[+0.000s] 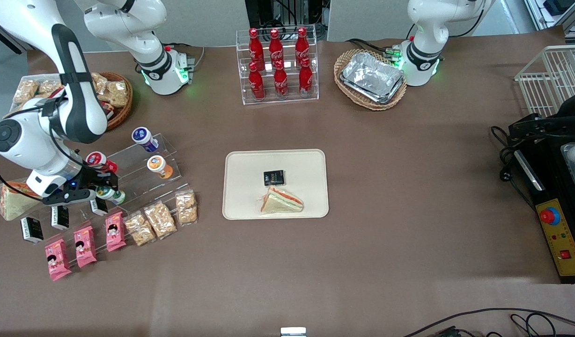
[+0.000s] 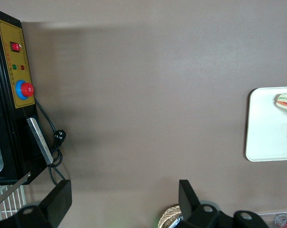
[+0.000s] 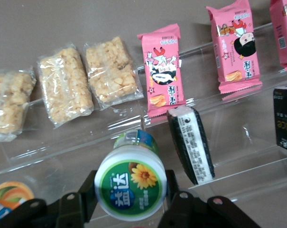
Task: Place green gum on tray
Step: 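Lower the right gripper and close it on the green gum bottle, then lift the green gum bottle and carry it over the cream tray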
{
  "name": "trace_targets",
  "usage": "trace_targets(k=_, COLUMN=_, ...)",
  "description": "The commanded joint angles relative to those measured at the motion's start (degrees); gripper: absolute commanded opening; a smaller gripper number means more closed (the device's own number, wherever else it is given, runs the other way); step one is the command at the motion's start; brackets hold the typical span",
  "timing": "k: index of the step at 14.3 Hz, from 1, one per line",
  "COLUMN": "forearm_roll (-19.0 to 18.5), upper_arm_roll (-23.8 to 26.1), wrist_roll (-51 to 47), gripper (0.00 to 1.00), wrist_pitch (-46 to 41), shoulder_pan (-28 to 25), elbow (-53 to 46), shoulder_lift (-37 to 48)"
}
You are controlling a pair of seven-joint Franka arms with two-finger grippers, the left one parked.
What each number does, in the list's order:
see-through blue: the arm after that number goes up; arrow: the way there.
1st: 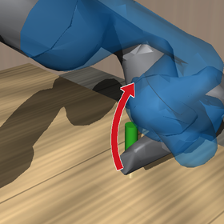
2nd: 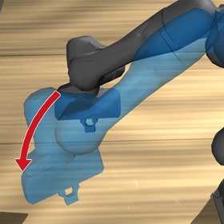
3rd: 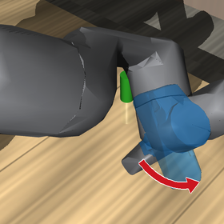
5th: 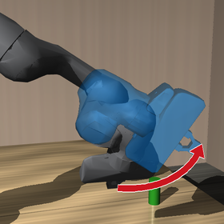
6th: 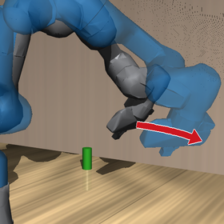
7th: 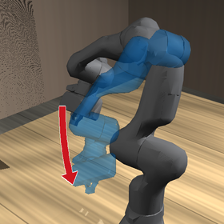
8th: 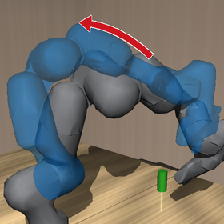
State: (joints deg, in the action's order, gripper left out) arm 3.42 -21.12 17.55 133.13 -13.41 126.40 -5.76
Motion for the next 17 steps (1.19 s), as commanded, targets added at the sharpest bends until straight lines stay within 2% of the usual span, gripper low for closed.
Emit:
trace_targets(k=1, forearm_roll=0.36, upper_arm_roll=-0.59, wrist_roll=0.82, gripper=0.47, wrist_pitch=-12.94, shoulder_pan=0.31, elbow=-7.90, shoulder_lift=2.15)
trace_targets(k=7, forearm_roll=0.62, upper_arm_roll=-0.94, wrist_roll=0.29, gripper=0.47, wrist_pitch=-35.36, shoulder_pan=0.05, elbow=-24.50, shoulder_lift=2.60)
trace_targets(k=10, forearm_roll=2.73, upper_arm_roll=-0.24, wrist_roll=-2.15, gripper=0.48, wrist_pitch=-43.73, shoulder_pan=-0.39, elbow=-30.93, shoulder_lift=2.60)
trace_targets(k=13, forearm_roll=3.79, upper_arm_roll=2.56, wrist_roll=-10.57, gripper=0.48, wrist_pitch=-46.30, shoulder_pan=-2.58, elbow=-31.74, shoulder_lift=4.35)
trace_targets(k=16, forearm_roll=7.12, upper_arm_roll=8.27, wrist_roll=-20.59, gripper=0.48, wrist_pitch=-44.03, shoulder_pan=-3.20, elbow=-31.04, shoulder_lift=4.27)
trace_targets(k=17, forearm_roll=7.13, upper_arm_roll=10.46, wrist_roll=-23.84, gripper=0.48, wrist_pitch=-42.88, shoulder_pan=-3.29, elbow=-30.60, shoulder_lift=4.09)
